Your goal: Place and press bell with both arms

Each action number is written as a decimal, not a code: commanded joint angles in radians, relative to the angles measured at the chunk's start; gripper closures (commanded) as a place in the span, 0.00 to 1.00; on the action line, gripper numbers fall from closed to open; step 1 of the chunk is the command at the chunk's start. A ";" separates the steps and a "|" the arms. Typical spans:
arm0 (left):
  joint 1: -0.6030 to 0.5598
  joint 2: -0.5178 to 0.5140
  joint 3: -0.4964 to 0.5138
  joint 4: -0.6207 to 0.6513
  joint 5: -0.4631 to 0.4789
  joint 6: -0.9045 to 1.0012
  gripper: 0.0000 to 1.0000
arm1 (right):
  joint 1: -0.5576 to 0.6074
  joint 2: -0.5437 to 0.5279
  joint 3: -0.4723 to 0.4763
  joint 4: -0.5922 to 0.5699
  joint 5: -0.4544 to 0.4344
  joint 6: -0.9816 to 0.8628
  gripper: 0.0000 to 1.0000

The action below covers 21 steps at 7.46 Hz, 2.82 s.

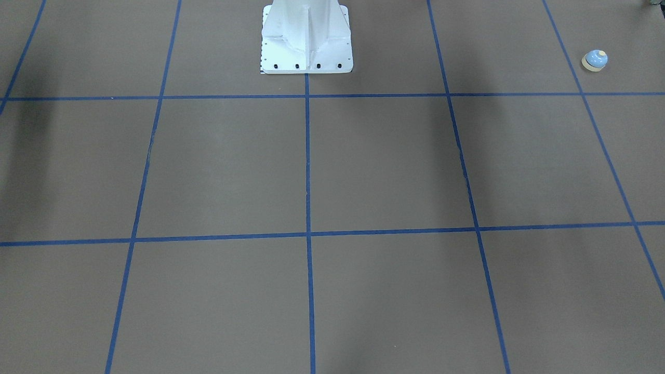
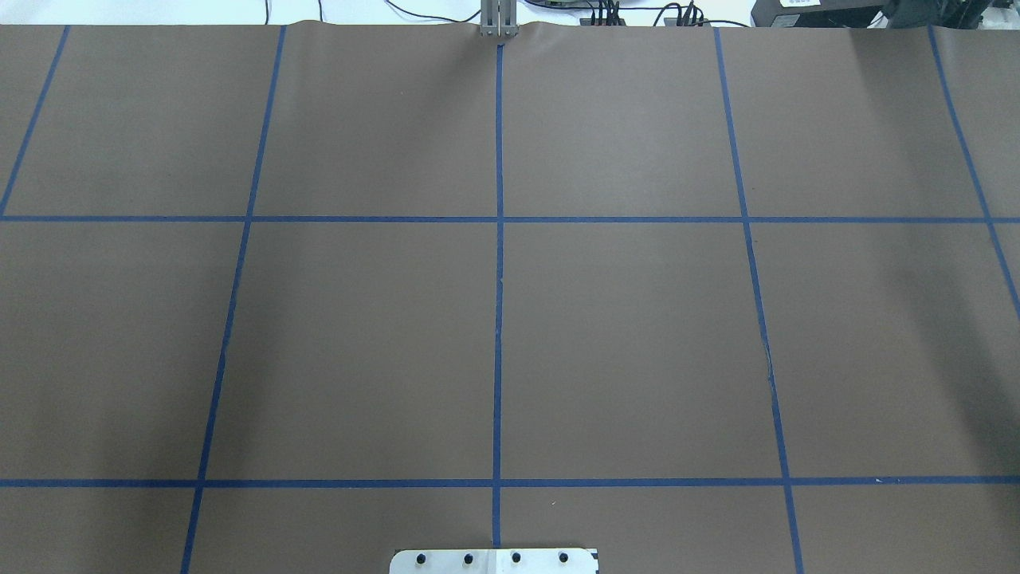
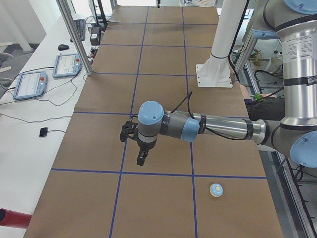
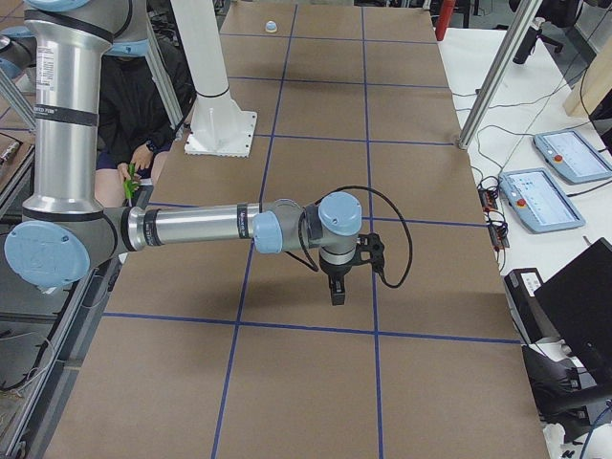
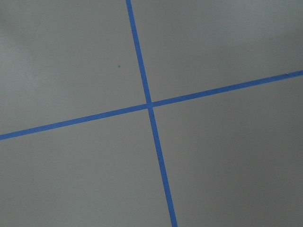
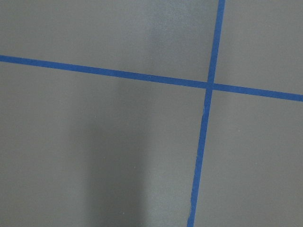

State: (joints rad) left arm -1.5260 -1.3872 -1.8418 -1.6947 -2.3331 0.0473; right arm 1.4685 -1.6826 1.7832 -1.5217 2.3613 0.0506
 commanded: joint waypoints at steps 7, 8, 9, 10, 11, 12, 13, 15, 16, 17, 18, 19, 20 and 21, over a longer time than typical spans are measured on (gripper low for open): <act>0.375 0.190 0.217 -0.010 0.000 -0.034 0.00 | -0.001 -0.005 0.001 0.000 -0.005 -0.002 0.00; 0.409 0.207 0.236 -0.010 -0.002 -0.029 0.00 | -0.001 -0.006 0.001 0.002 -0.005 -0.003 0.00; 0.437 0.233 0.236 -0.010 -0.031 -0.029 0.00 | -0.001 -0.006 0.001 0.000 -0.005 -0.003 0.00; 0.455 0.262 0.236 -0.013 -0.066 -0.029 0.00 | -0.001 -0.006 0.001 0.002 -0.005 -0.003 0.00; 0.469 0.284 0.236 -0.017 -0.090 -0.021 0.00 | 0.001 -0.006 0.001 0.002 -0.005 -0.005 0.00; 0.477 0.304 0.236 -0.019 -0.094 0.003 0.00 | 0.001 -0.008 0.001 0.002 -0.004 -0.005 0.00; 0.481 0.322 0.236 -0.019 -0.095 0.015 0.00 | -0.001 -0.011 0.001 0.002 -0.004 -0.005 0.00; 0.494 0.329 0.237 -0.019 -0.113 0.016 0.00 | -0.001 -0.011 0.001 0.002 -0.004 -0.005 0.00; 0.509 0.329 0.237 -0.017 -0.114 0.006 0.00 | -0.001 -0.011 0.001 0.002 -0.002 -0.003 0.00; 0.521 0.327 0.237 -0.016 -0.114 -0.007 0.00 | -0.001 -0.011 0.001 0.002 -0.002 -0.003 0.00; 0.552 0.324 0.236 -0.019 -0.112 -0.064 0.00 | -0.001 -0.014 0.001 0.002 -0.004 -0.003 0.00; 0.572 0.324 0.236 -0.019 -0.112 -0.070 0.00 | -0.001 -0.019 0.001 0.002 -0.002 -0.003 0.00; 0.586 0.323 0.239 -0.019 -0.112 -0.072 0.00 | -0.001 -0.020 0.001 0.002 -0.002 -0.005 0.00; 0.598 0.324 0.243 -0.017 -0.109 -0.072 0.00 | -0.001 -0.020 0.001 0.002 -0.004 -0.005 0.00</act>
State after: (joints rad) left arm -0.9470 -1.0634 -1.6031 -1.7131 -2.4446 -0.0202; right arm 1.4680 -1.7014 1.7840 -1.5202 2.3588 0.0466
